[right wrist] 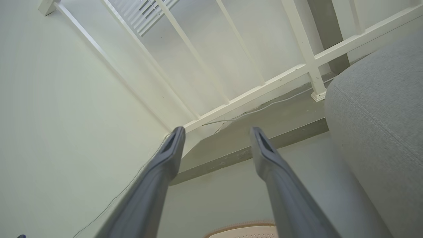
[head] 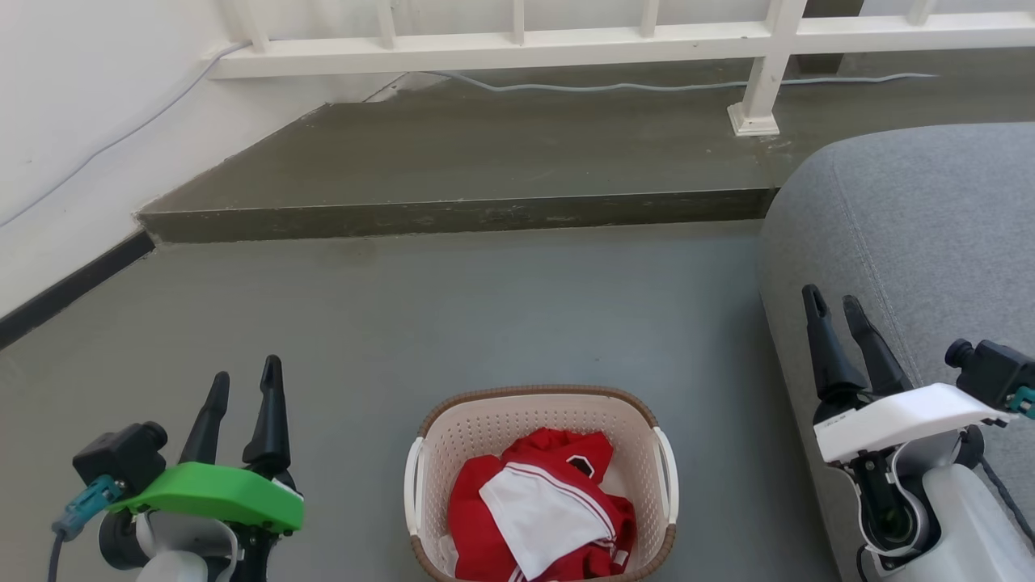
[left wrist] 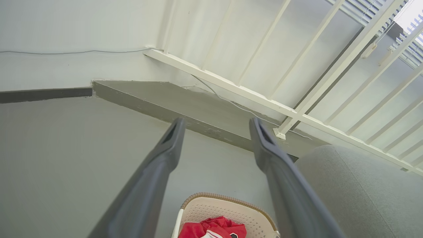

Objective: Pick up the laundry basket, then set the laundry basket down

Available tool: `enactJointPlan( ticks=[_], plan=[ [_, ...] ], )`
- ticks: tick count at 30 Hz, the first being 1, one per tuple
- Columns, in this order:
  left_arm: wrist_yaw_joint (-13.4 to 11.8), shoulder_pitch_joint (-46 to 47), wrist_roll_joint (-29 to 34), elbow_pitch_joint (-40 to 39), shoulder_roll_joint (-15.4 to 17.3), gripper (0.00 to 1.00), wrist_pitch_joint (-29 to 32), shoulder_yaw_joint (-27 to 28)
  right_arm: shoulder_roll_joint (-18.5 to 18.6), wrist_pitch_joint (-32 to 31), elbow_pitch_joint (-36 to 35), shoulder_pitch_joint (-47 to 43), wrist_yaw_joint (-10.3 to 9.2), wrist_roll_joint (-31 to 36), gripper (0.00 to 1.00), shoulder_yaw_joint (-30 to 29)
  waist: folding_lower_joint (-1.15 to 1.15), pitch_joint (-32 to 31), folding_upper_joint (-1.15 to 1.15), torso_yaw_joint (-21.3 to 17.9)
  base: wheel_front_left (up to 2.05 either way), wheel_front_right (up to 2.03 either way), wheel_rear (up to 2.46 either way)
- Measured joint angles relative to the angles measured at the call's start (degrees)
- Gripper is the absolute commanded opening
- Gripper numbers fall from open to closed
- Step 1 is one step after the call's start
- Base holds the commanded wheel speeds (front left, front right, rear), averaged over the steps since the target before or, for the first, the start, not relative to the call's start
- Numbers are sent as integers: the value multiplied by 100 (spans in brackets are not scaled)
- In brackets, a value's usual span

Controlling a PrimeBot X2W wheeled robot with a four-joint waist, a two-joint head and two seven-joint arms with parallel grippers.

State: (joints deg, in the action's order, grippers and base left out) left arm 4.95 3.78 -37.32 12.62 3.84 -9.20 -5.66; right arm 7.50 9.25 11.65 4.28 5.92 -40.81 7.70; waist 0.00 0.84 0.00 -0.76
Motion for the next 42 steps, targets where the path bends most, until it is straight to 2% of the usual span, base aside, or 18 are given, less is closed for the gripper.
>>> enactJointPlan(
  ticks=[6,23,42],
  plan=[
    [0,3,448,-23,-55,100,-123,-35,-20,91,-15,1,-64,578,100,29,0,6,0,-11,0,0,0],
    [3,109,1739,-80,-99,100,-505,-165,-102,488,-79,57,-64,2054,100,123,0,44,0,-100,0,0,0],
    [29,120,1805,-37,-118,100,-505,-76,-210,519,-11,73,-40,2304,100,-7,0,39,0,-81,0,0,0]
  ],
)
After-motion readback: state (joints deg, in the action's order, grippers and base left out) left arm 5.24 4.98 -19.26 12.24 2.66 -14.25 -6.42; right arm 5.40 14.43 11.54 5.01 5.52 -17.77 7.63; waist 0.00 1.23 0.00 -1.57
